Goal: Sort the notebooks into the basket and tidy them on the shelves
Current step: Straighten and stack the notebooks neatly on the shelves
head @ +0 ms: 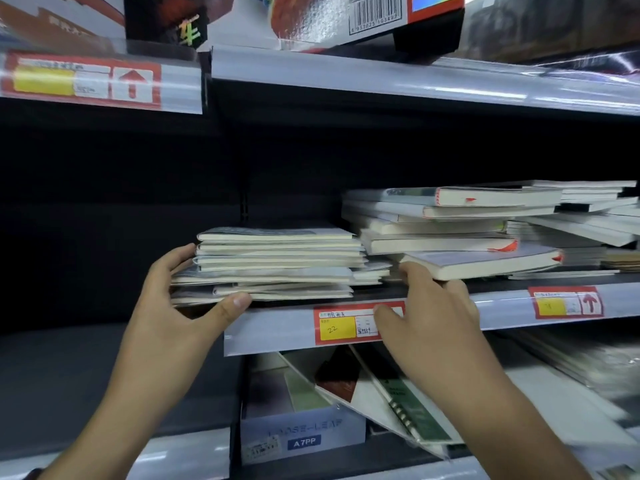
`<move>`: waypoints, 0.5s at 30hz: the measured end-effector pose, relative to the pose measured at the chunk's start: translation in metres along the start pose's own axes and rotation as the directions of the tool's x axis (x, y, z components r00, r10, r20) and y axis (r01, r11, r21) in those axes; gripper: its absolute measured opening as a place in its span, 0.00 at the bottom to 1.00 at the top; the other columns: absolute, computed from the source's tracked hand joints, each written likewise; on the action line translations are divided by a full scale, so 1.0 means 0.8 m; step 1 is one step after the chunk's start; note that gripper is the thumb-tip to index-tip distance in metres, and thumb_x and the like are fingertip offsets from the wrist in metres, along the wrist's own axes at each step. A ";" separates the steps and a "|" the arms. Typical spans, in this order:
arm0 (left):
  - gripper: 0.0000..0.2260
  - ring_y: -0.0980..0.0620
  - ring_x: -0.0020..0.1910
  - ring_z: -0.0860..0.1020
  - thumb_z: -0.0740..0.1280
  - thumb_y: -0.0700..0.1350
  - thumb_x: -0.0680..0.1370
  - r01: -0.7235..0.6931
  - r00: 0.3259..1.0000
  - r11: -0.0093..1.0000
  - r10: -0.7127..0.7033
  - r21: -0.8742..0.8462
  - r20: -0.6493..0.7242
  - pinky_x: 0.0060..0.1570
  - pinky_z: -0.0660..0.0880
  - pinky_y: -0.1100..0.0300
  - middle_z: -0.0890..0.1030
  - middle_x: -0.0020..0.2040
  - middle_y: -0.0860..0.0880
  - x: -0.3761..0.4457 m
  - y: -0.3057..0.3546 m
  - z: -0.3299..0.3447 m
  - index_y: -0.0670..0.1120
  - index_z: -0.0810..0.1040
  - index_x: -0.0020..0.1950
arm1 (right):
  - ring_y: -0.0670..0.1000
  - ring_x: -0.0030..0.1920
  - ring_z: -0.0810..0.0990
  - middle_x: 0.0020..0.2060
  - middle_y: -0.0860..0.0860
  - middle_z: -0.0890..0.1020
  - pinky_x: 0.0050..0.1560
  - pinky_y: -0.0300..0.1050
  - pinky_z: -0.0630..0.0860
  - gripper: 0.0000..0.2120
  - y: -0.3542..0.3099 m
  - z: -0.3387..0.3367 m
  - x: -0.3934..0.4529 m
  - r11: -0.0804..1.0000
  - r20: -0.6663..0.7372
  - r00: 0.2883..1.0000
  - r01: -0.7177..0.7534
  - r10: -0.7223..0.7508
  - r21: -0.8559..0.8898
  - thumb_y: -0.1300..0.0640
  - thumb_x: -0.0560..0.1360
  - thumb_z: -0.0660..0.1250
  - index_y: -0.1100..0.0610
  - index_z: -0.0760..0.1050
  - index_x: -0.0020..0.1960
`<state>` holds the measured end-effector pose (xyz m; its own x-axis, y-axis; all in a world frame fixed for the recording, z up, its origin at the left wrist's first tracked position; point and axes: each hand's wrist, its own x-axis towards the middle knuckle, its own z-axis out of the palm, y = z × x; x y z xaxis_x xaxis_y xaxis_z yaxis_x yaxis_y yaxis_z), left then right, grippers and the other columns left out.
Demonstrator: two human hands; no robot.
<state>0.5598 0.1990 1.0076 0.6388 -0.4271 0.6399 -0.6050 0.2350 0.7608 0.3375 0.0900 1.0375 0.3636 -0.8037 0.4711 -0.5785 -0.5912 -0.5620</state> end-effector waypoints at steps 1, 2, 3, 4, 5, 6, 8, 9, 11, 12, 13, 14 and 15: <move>0.31 0.66 0.61 0.73 0.76 0.57 0.66 0.004 1.000 1.000 -0.004 0.003 -0.013 0.55 0.67 0.65 0.74 0.60 0.70 0.002 -0.002 0.001 0.65 0.69 0.66 | 0.48 0.49 0.67 0.46 0.43 0.73 0.48 0.48 0.71 0.18 -0.002 -0.003 0.003 0.998 0.045 0.999 -0.021 0.018 0.066 0.51 0.78 0.61 0.47 0.63 0.66; 0.31 0.68 0.60 0.73 0.76 0.58 0.65 0.010 1.000 1.000 -0.010 0.007 -0.020 0.53 0.68 0.66 0.75 0.58 0.70 0.004 -0.003 0.003 0.65 0.69 0.66 | 0.46 0.48 0.72 0.49 0.46 0.76 0.46 0.46 0.73 0.17 -0.005 -0.005 0.007 0.990 0.097 0.995 -0.046 0.033 0.130 0.51 0.78 0.62 0.47 0.64 0.65; 0.31 0.69 0.58 0.73 0.76 0.58 0.65 0.017 1.000 1.000 -0.016 0.011 -0.020 0.52 0.68 0.67 0.75 0.57 0.70 0.005 -0.004 0.004 0.64 0.69 0.65 | 0.46 0.47 0.76 0.50 0.46 0.78 0.46 0.46 0.75 0.14 -0.008 -0.006 0.012 0.982 0.140 0.989 -0.069 0.044 0.176 0.51 0.77 0.62 0.48 0.66 0.61; 0.31 0.68 0.58 0.74 0.76 0.58 0.65 0.025 1.000 1.000 -0.025 0.019 -0.014 0.52 0.68 0.67 0.76 0.57 0.69 0.008 -0.005 0.005 0.64 0.69 0.65 | 0.47 0.48 0.79 0.51 0.47 0.79 0.49 0.49 0.78 0.12 -0.009 -0.006 0.018 0.975 0.170 0.984 -0.090 0.055 0.201 0.51 0.75 0.62 0.48 0.66 0.57; 0.31 0.65 0.59 0.75 0.77 0.56 0.66 0.035 0.999 0.999 -0.035 0.023 -0.005 0.53 0.69 0.65 0.76 0.58 0.66 0.010 -0.005 0.005 0.62 0.69 0.66 | 0.51 0.48 0.82 0.50 0.48 0.79 0.49 0.54 0.80 0.11 -0.011 -0.006 0.024 0.970 0.187 0.980 -0.104 0.063 0.219 0.51 0.73 0.63 0.50 0.67 0.53; 0.32 0.61 0.59 0.75 0.78 0.55 0.67 0.049 0.999 0.999 -0.049 0.024 0.003 0.55 0.69 0.62 0.77 0.60 0.64 0.012 -0.005 0.004 0.61 0.69 0.68 | 0.54 0.46 0.83 0.50 0.49 0.80 0.48 0.56 0.80 0.12 -0.011 -0.006 0.029 0.964 0.199 0.978 -0.117 0.070 0.238 0.50 0.70 0.62 0.52 0.67 0.51; 0.37 0.57 0.61 0.76 0.79 0.55 0.67 0.080 0.996 0.997 -0.080 0.023 0.026 0.58 0.69 0.59 0.77 0.62 0.62 0.018 -0.004 0.002 0.60 0.67 0.72 | 0.57 0.42 0.84 0.47 0.52 0.81 0.40 0.54 0.78 0.13 -0.009 -0.004 0.039 0.952 0.221 0.972 -0.136 0.076 0.274 0.50 0.67 0.62 0.54 0.68 0.48; 0.39 0.57 0.61 0.76 0.79 0.55 0.66 0.094 0.995 0.995 -0.095 0.020 0.038 0.58 0.70 0.58 0.76 0.62 0.61 0.021 -0.003 0.000 0.60 0.66 0.74 | 0.55 0.39 0.84 0.44 0.53 0.81 0.37 0.50 0.76 0.12 -0.008 -0.003 0.042 0.949 0.234 0.970 -0.139 0.072 0.284 0.52 0.68 0.62 0.55 0.68 0.50; 0.42 0.59 0.59 0.77 0.80 0.54 0.65 0.120 0.991 0.993 -0.120 0.010 0.054 0.56 0.70 0.61 0.77 0.60 0.62 0.027 -0.001 -0.001 0.59 0.64 0.75 | 0.48 0.32 0.81 0.37 0.53 0.82 0.30 0.41 0.70 0.13 -0.005 -0.004 0.046 0.934 0.250 0.965 -0.154 0.073 0.321 0.57 0.72 0.63 0.55 0.70 0.56; 0.42 0.62 0.56 0.77 0.80 0.53 0.65 0.127 0.990 0.992 -0.127 0.005 0.056 0.54 0.70 0.64 0.77 0.58 0.63 0.029 0.000 0.000 0.57 0.65 0.75 | 0.46 0.29 0.80 0.35 0.53 0.83 0.27 0.38 0.68 0.17 -0.004 -0.004 0.049 0.921 0.252 0.965 -0.168 0.080 0.352 0.60 0.73 0.63 0.57 0.70 0.62; 0.40 0.64 0.54 0.77 0.80 0.51 0.66 0.135 0.989 0.991 -0.135 0.002 0.056 0.51 0.69 0.67 0.77 0.56 0.64 0.030 0.002 0.001 0.56 0.66 0.75 | 0.45 0.27 0.80 0.33 0.53 0.84 0.25 0.38 0.67 0.21 -0.002 -0.004 0.050 0.907 0.255 0.963 -0.181 0.085 0.381 0.62 0.74 0.62 0.57 0.69 0.67; 0.38 0.65 0.52 0.77 0.80 0.50 0.67 0.141 0.988 0.990 -0.141 0.003 0.058 0.49 0.69 0.68 0.78 0.55 0.64 0.030 0.004 0.003 0.56 0.68 0.73 | 0.44 0.27 0.81 0.32 0.54 0.85 0.25 0.37 0.66 0.25 0.000 -0.004 0.051 0.895 0.259 0.962 -0.189 0.086 0.405 0.62 0.74 0.63 0.56 0.68 0.71; 0.34 0.66 0.51 0.78 0.80 0.50 0.67 0.141 0.988 0.990 -0.142 0.013 0.066 0.48 0.69 0.69 0.79 0.54 0.63 0.029 0.007 0.004 0.57 0.70 0.70 | 0.45 0.29 0.82 0.33 0.54 0.85 0.24 0.37 0.66 0.25 -0.001 -0.003 0.051 0.881 0.258 0.962 -0.198 0.090 0.430 0.62 0.75 0.63 0.55 0.68 0.72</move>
<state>0.5697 0.1873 1.0261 0.6854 -0.5126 0.5172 -0.5149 0.1611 0.8420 0.3508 0.0578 1.0587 0.4859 -0.8440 0.2271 -0.2673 -0.3909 -0.8808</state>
